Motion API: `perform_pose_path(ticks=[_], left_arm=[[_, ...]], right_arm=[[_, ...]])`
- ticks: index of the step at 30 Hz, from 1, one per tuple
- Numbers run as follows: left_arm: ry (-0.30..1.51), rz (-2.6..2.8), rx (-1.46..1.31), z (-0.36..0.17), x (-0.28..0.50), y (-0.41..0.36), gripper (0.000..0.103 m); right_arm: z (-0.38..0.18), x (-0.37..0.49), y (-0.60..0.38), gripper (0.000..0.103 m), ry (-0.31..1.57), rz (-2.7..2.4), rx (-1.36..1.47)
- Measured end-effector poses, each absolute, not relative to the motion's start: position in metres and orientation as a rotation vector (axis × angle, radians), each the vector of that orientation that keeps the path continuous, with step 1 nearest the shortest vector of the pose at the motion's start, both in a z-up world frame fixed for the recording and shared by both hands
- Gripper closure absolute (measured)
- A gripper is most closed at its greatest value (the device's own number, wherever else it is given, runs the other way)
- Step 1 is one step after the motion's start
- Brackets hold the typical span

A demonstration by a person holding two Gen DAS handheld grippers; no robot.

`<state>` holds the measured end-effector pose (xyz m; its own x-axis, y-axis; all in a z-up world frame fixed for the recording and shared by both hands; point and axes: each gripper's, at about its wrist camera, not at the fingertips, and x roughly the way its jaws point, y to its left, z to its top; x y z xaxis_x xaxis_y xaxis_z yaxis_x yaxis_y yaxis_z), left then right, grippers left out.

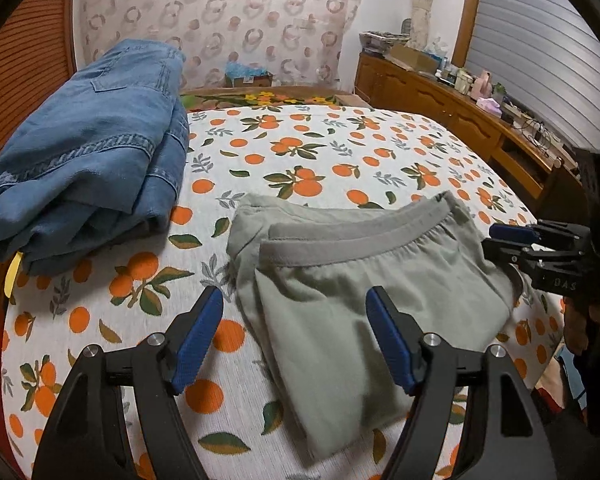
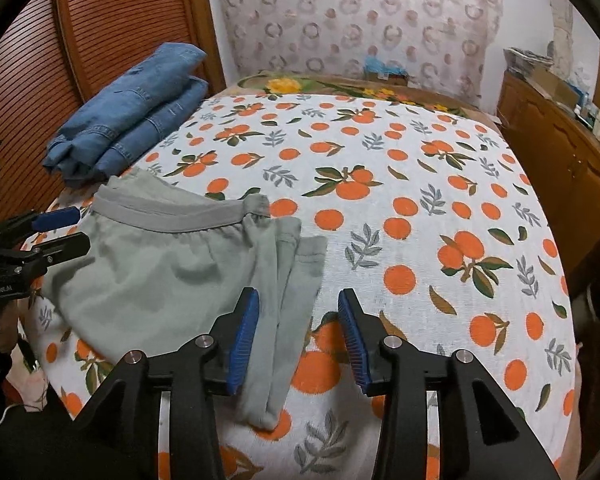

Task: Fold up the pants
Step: 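Open both tools and reposition them at the waistband edge of the shorts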

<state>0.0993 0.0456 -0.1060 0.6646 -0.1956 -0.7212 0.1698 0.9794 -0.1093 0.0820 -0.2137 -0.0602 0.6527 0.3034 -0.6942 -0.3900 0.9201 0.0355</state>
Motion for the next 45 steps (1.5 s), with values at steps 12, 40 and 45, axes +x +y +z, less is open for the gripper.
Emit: perform_pose_path(ticks=[12, 40, 45], left_arm=[[0.829, -0.193, -0.063, -0.105, 0.120, 0.054, 0.028], [0.860, -0.196, -0.084, -0.124, 0.142, 0.057, 0.028], [0.866, -0.208, -0.088, -0.124, 0.144, 0.057, 0.029]], right_arm=[[-0.063, 0.095, -0.213, 0.051, 0.768, 0.405, -0.096], [-0.067, 0.117, -0.189, 0.051, 0.778, 0.459, -0.119], [-0.071, 0.117, -0.187, 0.051, 0.755, 0.461, -0.142]])
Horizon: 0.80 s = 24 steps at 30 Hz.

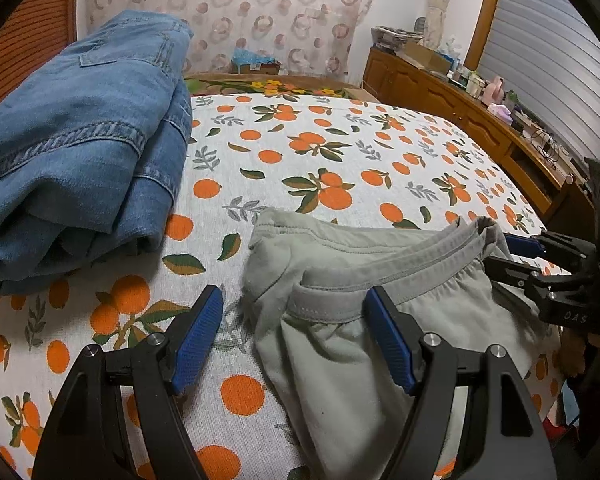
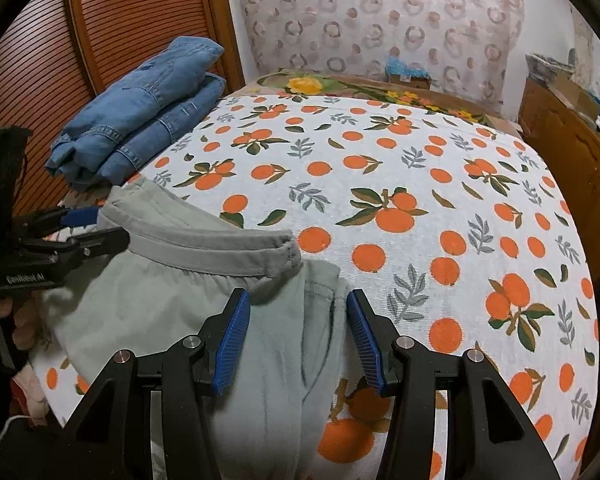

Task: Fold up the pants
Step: 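Open both tools and reposition them at the waistband edge of the shorts, then grasp the folded shorts with both tools and lift them off the bed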

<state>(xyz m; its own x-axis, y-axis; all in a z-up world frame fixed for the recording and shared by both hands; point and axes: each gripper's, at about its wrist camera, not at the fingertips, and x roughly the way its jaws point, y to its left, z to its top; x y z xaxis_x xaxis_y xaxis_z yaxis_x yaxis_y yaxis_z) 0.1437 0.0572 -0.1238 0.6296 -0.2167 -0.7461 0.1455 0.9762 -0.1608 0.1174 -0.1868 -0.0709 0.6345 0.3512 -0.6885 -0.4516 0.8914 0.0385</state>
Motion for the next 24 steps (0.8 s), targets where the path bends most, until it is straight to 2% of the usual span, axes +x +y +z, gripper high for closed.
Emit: perform_pose_path(ticks=[2, 4, 8, 15, 19, 24], left_arm=[[0.868, -0.227, -0.098, -0.123, 0.146, 0.058, 0.033], [0.871, -0.242, -0.113, -0.122, 0.148, 0.059, 0.042], [0.873, -0.261, -0.122, -0.121, 0.150, 0.058, 0.050], [0.851, -0.282, -0.116, -0.117, 0.146, 0.053, 0.077], [0.838, -0.287, -0.116, -0.114, 0.143, 0.052, 0.083], [0.805, -0.292, -0.112, -0.105, 0.134, 0.048, 0.084]], right_arm=[[-0.071, 0.117, -0.189, 0.051, 0.753, 0.472, -0.124], [-0.072, 0.118, -0.190, 0.051, 0.753, 0.475, -0.116], [-0.072, 0.116, -0.187, 0.051, 0.752, 0.464, -0.132], [-0.072, 0.116, -0.185, 0.052, 0.752, 0.459, -0.138], [-0.072, 0.116, -0.189, 0.064, 0.750, 0.454, -0.122], [-0.072, 0.114, -0.191, 0.083, 0.748, 0.467, -0.112]])
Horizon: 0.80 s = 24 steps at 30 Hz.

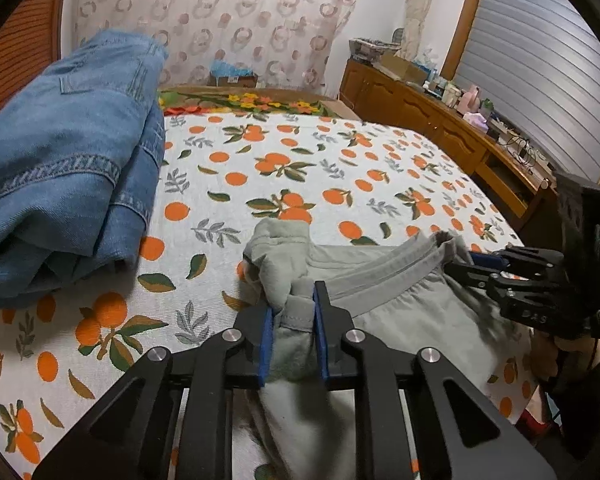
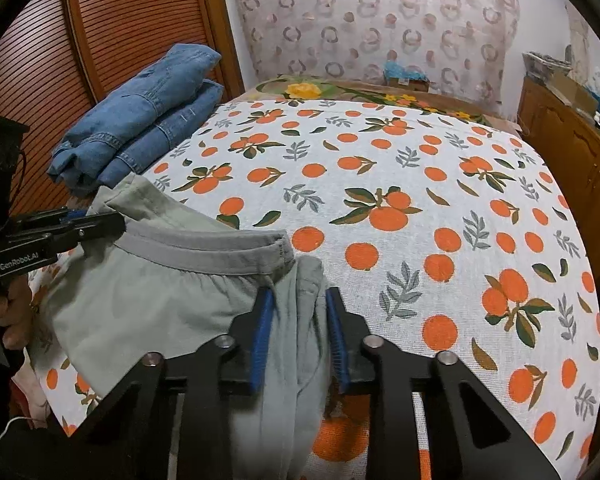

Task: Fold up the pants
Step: 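Grasp the folded shorts with both tools and lift them off the bed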

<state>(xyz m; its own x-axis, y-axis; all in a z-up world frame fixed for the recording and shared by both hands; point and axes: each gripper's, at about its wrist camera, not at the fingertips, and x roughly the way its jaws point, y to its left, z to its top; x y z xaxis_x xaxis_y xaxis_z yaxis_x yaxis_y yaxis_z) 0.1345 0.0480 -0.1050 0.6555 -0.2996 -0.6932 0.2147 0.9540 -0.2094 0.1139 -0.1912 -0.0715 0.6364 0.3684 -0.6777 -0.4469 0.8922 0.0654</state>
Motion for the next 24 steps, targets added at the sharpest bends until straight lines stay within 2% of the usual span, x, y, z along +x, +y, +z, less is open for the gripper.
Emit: perform_pose_path(ticks=[3, 24], left_arm=[[0.793, -0.296, -0.106, -0.100, 0.129, 0.045, 0.084], [0.633, -0.343, -0.070, -0.046, 0.082, 0.028, 0.085]], right_arm=[[-0.072, 0.113, -0.189, 0.090, 0.750, 0.485, -0.119], [-0.034, 0.060, -0.211, 0.091, 0.597, 0.525, -0.036]])
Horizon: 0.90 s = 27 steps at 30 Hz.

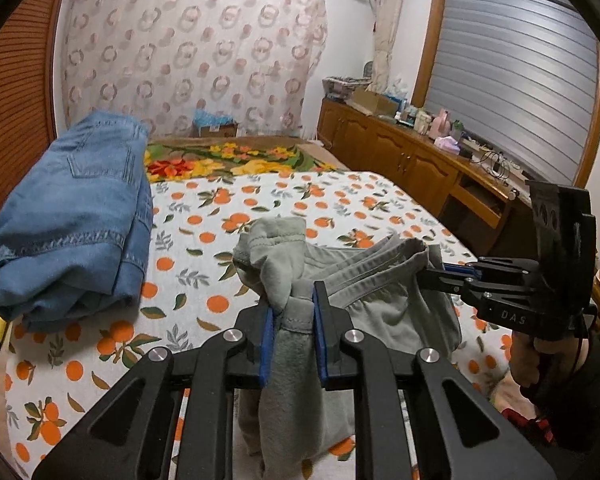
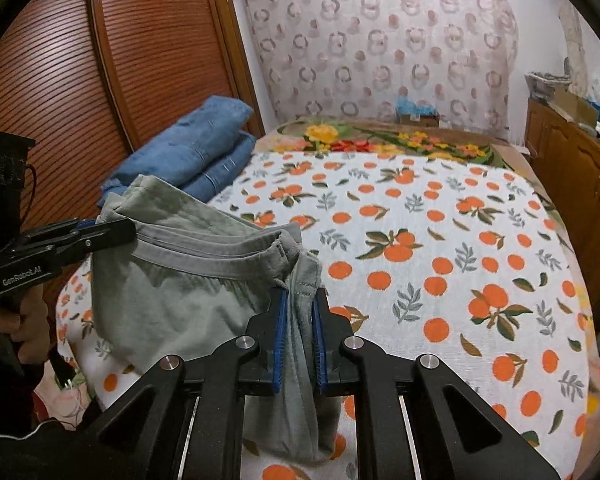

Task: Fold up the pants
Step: 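Grasp the folded shorts with both tools and lift them off the bed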

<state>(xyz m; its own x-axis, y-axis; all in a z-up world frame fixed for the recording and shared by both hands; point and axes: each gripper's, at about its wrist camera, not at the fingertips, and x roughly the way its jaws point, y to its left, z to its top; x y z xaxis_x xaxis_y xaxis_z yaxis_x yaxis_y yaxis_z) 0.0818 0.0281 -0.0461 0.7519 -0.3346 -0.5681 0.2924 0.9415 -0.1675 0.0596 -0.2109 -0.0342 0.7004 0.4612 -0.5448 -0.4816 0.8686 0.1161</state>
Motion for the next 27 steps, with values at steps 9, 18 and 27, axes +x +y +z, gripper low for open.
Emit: perform_pose_path(ticks=[9, 18, 27], left_arm=[[0.582, -0.367, -0.055, -0.027, 0.070, 0.018, 0.085], [0.544, -0.379, -0.039, -0.014, 0.064, 0.012, 0.085], [0.519, -0.353, -0.041, -0.003, 0.070, 0.022, 0.085]], right_arm=[[-0.018, 0.033, -0.228, 0.091, 0.530, 0.520, -0.022], [-0.007, 0.017, -0.237, 0.091, 0.491, 0.516, -0.028], [0.009, 0.026, -0.229, 0.091, 0.463, 0.538, -0.056]])
